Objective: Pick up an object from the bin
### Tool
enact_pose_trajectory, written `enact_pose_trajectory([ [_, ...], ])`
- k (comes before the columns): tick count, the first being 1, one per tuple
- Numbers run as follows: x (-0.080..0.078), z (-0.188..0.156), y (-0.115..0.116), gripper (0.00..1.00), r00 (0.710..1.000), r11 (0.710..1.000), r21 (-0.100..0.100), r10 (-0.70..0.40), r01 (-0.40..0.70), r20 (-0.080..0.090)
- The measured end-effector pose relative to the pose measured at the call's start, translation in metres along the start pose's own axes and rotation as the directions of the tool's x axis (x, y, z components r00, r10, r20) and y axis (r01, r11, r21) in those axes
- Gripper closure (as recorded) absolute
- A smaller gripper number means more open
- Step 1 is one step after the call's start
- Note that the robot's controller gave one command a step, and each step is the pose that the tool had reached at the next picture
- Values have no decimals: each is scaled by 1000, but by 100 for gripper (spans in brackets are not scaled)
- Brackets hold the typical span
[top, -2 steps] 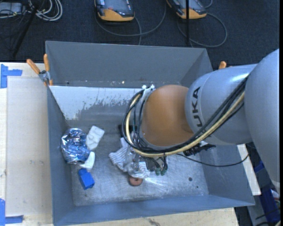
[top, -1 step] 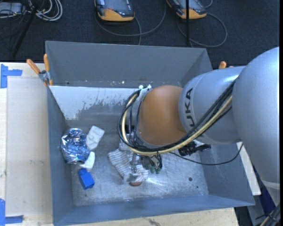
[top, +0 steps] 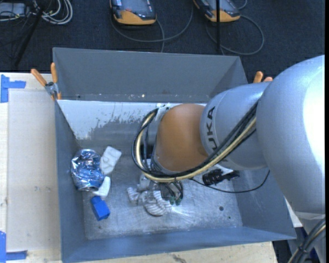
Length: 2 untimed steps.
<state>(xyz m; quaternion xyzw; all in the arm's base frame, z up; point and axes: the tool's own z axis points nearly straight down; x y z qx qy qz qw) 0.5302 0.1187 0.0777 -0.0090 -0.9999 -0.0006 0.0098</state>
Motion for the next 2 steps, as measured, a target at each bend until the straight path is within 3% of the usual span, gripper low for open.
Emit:
enact_pose_trajectory([
  [1,0,0,0,100,1000,1000,0,1,-1,0],
  [2,4,-149,-29,100,1000,1000,1,-20,20,22],
])
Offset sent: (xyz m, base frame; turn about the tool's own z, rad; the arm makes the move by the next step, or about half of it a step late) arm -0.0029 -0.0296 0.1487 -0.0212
